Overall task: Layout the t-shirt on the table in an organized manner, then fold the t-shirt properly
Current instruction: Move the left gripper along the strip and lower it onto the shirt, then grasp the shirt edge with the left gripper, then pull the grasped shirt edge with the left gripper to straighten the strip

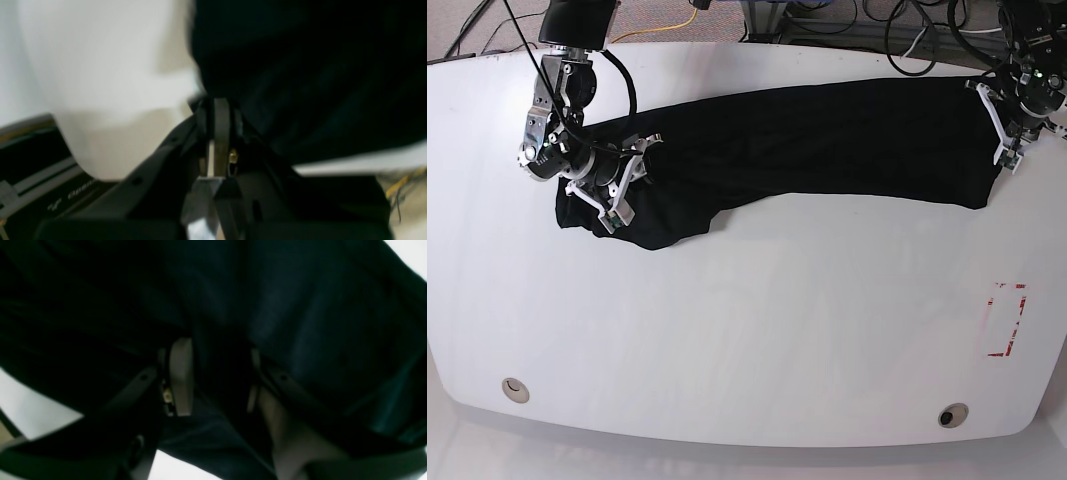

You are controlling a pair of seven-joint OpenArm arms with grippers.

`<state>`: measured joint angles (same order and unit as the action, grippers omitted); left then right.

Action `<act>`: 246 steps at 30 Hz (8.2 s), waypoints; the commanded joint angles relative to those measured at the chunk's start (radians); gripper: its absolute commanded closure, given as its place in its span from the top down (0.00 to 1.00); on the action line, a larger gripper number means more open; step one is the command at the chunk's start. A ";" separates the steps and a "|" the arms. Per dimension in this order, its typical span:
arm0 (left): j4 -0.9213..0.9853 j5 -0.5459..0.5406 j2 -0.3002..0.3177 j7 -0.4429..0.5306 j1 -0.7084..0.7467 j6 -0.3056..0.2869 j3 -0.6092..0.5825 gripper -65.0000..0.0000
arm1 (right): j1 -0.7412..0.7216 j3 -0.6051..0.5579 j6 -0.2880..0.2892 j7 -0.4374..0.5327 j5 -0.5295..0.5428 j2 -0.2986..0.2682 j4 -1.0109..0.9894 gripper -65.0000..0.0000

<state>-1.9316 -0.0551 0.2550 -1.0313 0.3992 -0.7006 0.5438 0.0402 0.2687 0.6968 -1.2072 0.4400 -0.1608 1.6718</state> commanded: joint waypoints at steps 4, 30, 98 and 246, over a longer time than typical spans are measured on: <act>0.027 0.002 -0.009 0.016 -0.003 0.002 -0.026 0.00 | -0.015 0.004 0.001 0.020 -0.004 -0.009 0.014 0.30; 0.418 0.005 0.022 0.099 -0.266 0.002 -0.271 0.00 | -0.015 0.011 0.001 0.186 -0.088 -0.070 -0.137 0.30; 0.777 -0.002 0.002 0.234 -0.739 0.002 -0.126 0.59 | -0.018 0.005 0.001 0.186 -0.085 -0.081 -0.135 0.30; 0.004 -0.117 0.145 0.494 -0.170 0.002 -0.084 0.19 | -0.016 0.004 0.001 0.185 -0.094 -0.052 -0.140 0.30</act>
<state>-1.9121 -0.1585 0.3828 -0.5591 0.2378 -0.7082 0.4526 0.0288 0.2729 0.6998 -1.0012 0.3656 -0.2066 1.5284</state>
